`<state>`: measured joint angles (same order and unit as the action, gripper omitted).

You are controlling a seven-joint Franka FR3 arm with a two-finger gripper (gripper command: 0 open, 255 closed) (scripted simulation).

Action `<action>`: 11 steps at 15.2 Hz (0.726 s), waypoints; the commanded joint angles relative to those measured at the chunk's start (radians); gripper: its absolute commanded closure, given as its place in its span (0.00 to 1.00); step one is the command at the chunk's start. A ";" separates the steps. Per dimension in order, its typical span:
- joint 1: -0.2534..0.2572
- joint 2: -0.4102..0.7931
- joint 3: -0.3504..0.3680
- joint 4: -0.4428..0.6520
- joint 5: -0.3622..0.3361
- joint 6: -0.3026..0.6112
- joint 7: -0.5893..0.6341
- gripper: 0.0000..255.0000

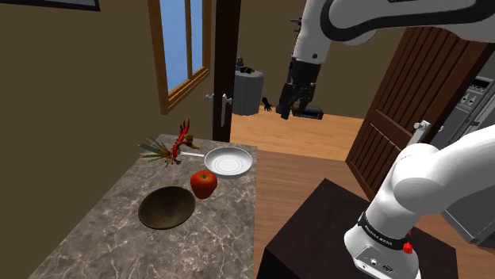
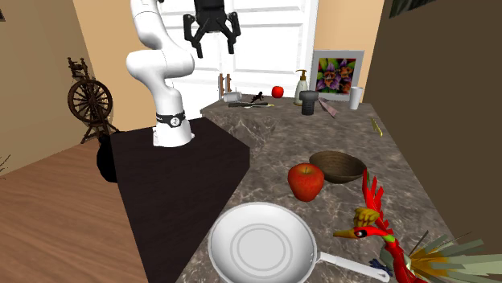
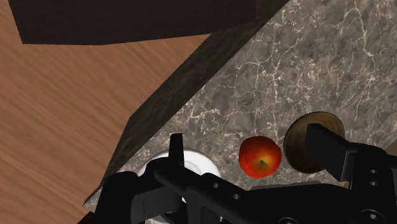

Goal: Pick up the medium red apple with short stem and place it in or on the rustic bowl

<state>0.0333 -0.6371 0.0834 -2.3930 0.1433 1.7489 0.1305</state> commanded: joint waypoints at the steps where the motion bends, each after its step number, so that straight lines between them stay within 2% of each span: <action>1: 0.002 0.052 0.026 -0.009 0.010 0.069 0.033 0.00; 6: 0.007 0.197 0.097 -0.006 0.024 0.226 0.126 0.00; 11: 0.007 0.370 0.160 0.035 0.007 0.369 0.229 0.00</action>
<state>0.0418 -0.3025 0.2327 -2.3685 0.1562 2.0896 0.3386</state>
